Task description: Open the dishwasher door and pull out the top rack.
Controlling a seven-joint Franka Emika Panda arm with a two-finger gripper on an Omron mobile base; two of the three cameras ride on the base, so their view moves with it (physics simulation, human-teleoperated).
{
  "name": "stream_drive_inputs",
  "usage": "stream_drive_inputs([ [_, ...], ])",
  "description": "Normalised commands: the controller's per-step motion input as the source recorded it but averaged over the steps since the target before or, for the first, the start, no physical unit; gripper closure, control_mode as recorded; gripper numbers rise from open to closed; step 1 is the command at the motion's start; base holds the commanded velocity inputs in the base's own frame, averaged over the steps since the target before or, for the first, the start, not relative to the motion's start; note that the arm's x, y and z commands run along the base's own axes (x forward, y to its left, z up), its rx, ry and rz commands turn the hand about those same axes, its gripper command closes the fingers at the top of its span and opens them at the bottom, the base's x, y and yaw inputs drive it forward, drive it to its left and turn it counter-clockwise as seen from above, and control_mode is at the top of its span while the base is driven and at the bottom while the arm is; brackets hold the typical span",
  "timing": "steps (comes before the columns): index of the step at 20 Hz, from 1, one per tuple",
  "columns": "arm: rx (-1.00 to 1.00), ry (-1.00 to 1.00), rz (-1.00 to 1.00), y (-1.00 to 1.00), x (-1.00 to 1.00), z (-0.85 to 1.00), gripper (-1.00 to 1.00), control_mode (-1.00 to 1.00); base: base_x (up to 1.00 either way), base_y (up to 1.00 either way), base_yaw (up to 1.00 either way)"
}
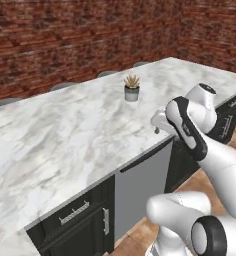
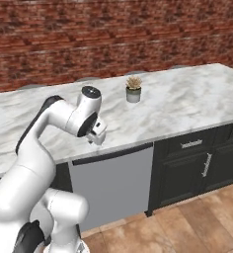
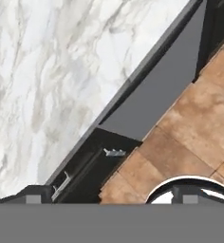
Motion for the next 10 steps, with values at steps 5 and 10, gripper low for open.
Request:
stream_drive_inputs([
  [5,0.43,0.02,-0.27,-0.76,0.16,-1.0,-1.0,-1.0,0.0,0.0,0.0],
  [10,0.45,0.0,-0.15,-0.68,0.23,-1.0,-1.0,-1.0,0.0,0.0,0.0],
])
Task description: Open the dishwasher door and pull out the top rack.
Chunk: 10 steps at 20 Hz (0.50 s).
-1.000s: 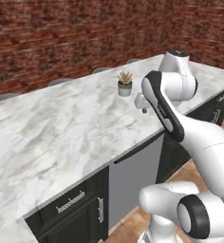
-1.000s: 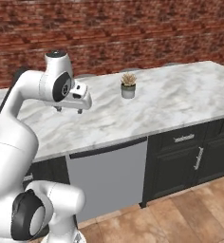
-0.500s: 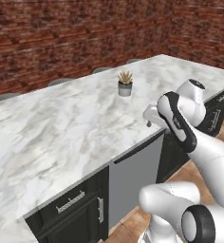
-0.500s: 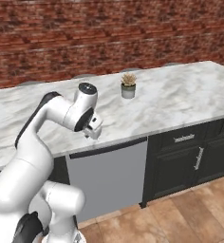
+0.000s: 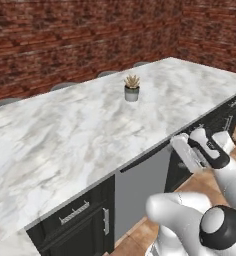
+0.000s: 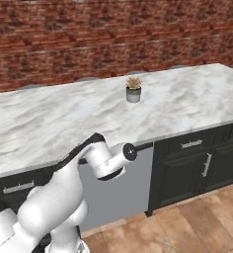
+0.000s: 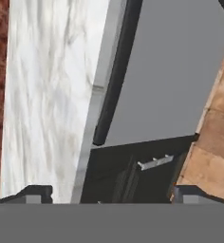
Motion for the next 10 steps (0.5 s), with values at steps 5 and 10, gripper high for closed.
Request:
stream_drive_inputs([
  [5,0.42,0.0,-0.1,-0.43,0.6,-1.0,-1.0,-1.0,0.0,0.0,0.0],
  [10,0.33,0.0,-0.07,-0.09,0.93,-0.86,-1.0,-1.0,0.0,0.0,0.0],
])
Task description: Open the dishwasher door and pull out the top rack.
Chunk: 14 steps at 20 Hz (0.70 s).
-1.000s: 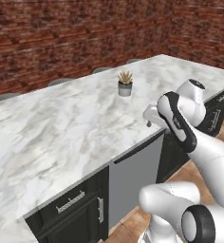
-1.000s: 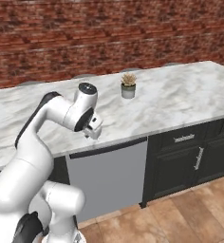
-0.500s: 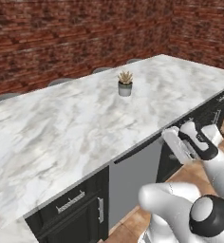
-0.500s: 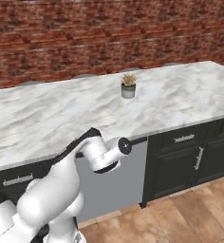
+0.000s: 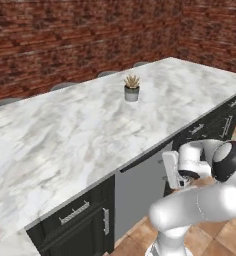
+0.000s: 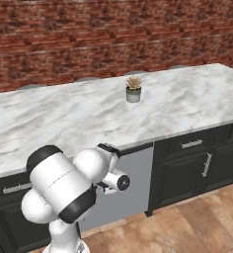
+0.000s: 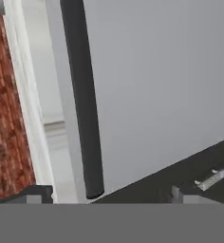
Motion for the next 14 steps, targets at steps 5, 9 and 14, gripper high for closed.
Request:
stream_drive_inputs([
  [5,0.38,-0.06,-0.01,-0.35,0.86,-0.22,-1.0,-1.0,0.0,0.0,0.0],
  [9,0.45,-0.13,0.0,-0.73,0.37,-0.26,-1.0,-1.0,0.0,0.0,0.0],
  [14,0.43,-0.15,0.0,-0.76,0.34,-0.23,-1.0,-1.0,0.0,0.0,0.0],
])
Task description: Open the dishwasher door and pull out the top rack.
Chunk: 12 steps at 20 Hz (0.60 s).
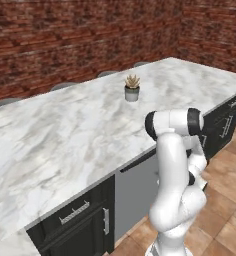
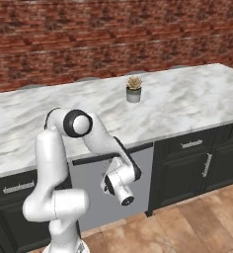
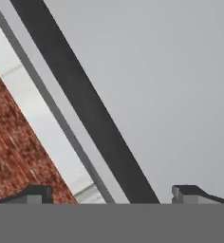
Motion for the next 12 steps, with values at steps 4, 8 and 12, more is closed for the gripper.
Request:
stream_drive_inputs([
  [4,0.21,-0.06,0.0,-0.31,0.45,-0.09,-1.0,-1.0,0.0,0.0,0.0],
  [8,0.0,-0.05,0.0,-0.02,0.31,-0.23,-1.0,-1.0,0.0,0.0,0.0],
  [12,0.0,-0.11,-0.01,0.06,0.25,-0.03,-1.0,-1.0,0.0,0.0,0.0],
])
